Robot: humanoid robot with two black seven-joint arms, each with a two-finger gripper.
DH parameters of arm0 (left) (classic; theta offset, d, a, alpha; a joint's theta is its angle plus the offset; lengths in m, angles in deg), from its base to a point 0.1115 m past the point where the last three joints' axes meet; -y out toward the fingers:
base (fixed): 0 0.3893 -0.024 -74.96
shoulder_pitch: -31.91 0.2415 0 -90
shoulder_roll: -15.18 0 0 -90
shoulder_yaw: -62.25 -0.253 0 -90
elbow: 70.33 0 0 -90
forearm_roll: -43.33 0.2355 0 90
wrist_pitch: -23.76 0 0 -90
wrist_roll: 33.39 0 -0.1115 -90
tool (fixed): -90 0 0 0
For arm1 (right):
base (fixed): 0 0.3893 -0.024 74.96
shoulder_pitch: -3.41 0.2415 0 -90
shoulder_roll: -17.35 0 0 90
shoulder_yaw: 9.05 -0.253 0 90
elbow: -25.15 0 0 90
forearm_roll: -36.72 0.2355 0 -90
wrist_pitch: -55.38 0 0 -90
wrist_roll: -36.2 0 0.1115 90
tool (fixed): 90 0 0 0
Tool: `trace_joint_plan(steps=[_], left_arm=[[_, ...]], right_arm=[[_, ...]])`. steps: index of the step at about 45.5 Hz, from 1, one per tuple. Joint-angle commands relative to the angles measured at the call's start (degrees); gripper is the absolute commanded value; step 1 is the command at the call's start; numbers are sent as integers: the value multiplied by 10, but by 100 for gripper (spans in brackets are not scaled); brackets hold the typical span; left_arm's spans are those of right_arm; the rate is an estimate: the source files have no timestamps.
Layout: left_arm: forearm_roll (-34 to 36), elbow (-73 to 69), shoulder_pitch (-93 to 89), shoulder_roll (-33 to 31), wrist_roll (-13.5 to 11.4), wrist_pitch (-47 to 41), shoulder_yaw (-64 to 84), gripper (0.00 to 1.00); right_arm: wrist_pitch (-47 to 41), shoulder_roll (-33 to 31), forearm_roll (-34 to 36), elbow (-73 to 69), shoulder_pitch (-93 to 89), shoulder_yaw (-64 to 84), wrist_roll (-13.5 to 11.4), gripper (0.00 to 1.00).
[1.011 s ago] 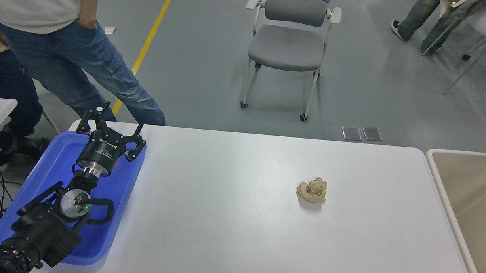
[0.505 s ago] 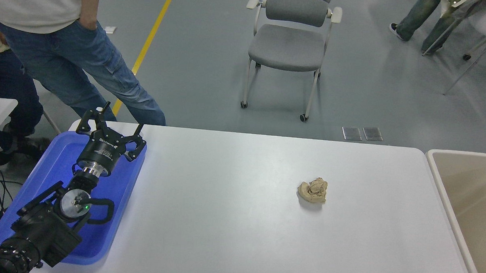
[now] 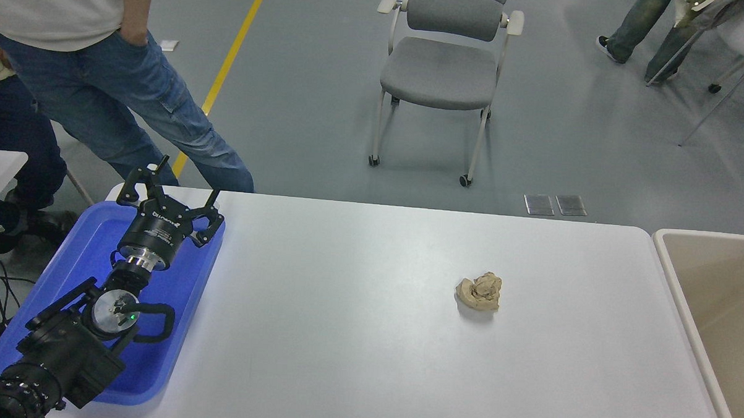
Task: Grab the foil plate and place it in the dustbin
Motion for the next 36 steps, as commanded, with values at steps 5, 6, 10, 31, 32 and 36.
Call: trace_joint_plan(steps=[5, 6, 10, 31, 32, 36], left_arm=[[0, 0, 0, 0, 0, 0, 0, 100], [0, 0, 0, 0, 0, 0, 0, 100], [0, 0, 0, 0, 0, 0, 0, 100], [0, 0, 1, 0, 0, 0, 0, 100], [0, 0, 1, 0, 0, 0, 0, 100], [0, 0, 1, 0, 0, 0, 0, 100]], right_arm=[[71, 91, 30, 125, -89, -62, -3, 0], [72, 92, 30, 131, -90, -67, -5, 0], [72, 95, 30, 135, -91, -91, -13, 0], [77, 112, 19, 139, -98, -91, -18, 48], [77, 112, 19, 139, -98, -90, -18, 52], [79, 111, 19, 138, -100, -89, -18, 62]])
